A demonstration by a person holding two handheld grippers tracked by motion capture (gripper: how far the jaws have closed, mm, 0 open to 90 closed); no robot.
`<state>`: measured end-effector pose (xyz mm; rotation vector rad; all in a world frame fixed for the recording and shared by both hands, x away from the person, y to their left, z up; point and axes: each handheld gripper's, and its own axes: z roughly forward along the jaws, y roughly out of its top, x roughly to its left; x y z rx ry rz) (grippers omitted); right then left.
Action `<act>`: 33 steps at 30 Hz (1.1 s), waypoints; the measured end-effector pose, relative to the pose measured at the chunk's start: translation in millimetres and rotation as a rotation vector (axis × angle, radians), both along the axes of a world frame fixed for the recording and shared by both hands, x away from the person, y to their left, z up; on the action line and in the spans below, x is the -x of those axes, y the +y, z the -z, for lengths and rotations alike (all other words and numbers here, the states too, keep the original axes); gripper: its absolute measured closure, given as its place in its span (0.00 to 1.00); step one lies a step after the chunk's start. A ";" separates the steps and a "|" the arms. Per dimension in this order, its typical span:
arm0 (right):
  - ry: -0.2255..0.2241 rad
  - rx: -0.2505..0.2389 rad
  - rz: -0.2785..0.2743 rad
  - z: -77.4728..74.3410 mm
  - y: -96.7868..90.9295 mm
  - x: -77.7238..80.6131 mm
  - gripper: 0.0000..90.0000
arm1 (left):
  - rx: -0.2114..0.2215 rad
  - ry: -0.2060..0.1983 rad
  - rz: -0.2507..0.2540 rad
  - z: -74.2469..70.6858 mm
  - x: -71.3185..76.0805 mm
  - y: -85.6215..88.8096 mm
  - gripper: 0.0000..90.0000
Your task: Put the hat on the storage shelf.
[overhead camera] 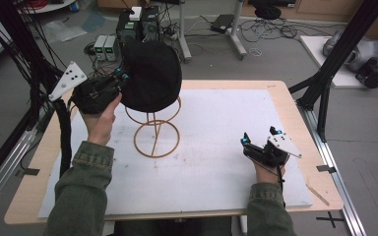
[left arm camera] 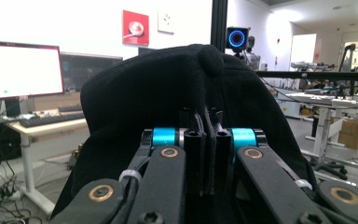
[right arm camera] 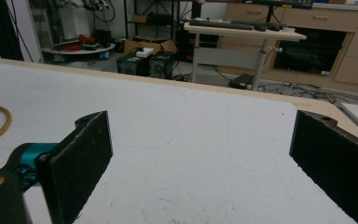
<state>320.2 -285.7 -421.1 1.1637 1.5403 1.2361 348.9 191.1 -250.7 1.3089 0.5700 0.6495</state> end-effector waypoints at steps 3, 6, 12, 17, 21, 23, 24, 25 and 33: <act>-0.002 0.005 -0.003 0.2 0.2 -0.5 0.05 | -0.004 0.027 0.007 1.4 -3.8 1.8 0.97; 0.002 0.007 -0.003 0.4 0.8 -0.9 0.05 | -0.003 0.088 0.012 4.3 -10.3 3.2 0.97; -0.001 0.010 -0.008 0.4 2.7 -1.7 0.05 | -0.019 0.149 0.028 9.7 -18.7 0.7 0.97; -0.001 0.008 -0.005 0.3 2.2 -1.5 0.05 | -0.054 0.186 0.030 12.6 -20.7 -2.4 0.97; -0.005 0.012 0.001 -0.1 2.1 -1.4 0.05 | -0.077 0.198 0.036 15.8 -19.0 -5.4 0.97; -0.005 0.010 0.001 -0.2 2.0 -1.4 0.05 | -0.083 0.199 0.039 18.1 -17.8 -6.1 0.97; -0.005 0.008 0.003 -0.3 1.9 -1.2 0.05 | -0.082 0.201 0.040 19.0 -17.9 -6.4 0.97; -0.008 0.009 0.005 -0.4 1.6 -1.3 0.05 | -0.079 0.206 0.040 19.5 -18.0 -6.5 0.97; -0.010 0.002 0.003 -0.6 1.3 -1.2 0.05 | -0.075 0.196 0.025 20.0 -16.3 -7.0 0.95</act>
